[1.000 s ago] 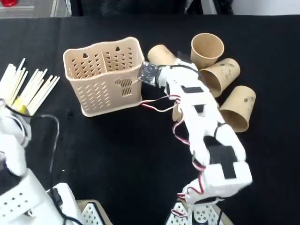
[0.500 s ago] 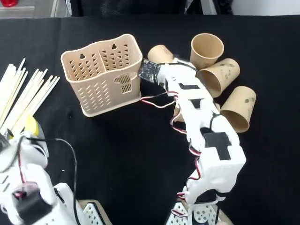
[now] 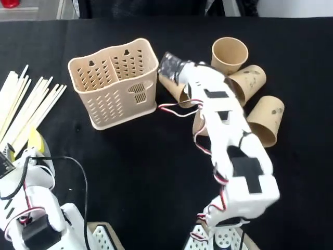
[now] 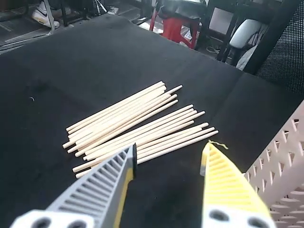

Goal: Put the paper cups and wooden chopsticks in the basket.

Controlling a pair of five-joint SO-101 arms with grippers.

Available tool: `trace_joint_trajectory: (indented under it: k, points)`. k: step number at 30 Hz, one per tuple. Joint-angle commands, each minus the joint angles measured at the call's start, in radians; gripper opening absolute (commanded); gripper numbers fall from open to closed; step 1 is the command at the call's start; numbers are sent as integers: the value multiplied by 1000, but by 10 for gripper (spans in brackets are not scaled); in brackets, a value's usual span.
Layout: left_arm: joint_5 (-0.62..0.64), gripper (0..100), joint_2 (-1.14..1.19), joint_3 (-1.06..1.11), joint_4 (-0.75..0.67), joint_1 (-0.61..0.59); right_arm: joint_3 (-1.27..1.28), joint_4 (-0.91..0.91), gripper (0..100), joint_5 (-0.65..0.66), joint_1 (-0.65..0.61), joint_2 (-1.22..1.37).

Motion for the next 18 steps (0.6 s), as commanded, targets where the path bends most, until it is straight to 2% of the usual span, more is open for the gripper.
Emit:
trace_joint_trajectory:
  k: [1,5,8,13,18]
  points:
    - [8,232,6,1,-14,-1,-67,160,12,-81,14,-162]
    - [9,230,6,50,-6,-1,-188,463,12,-140,9,-262]
    - [11,230,5,99,-11,1,-369,704,12,-199,15,-302]
    - [11,230,5,159,-8,1,-805,1106,12,-319,40,-280]
    - [2,230,5,226,-9,-1,-1268,1410,12,-410,-8,-180]
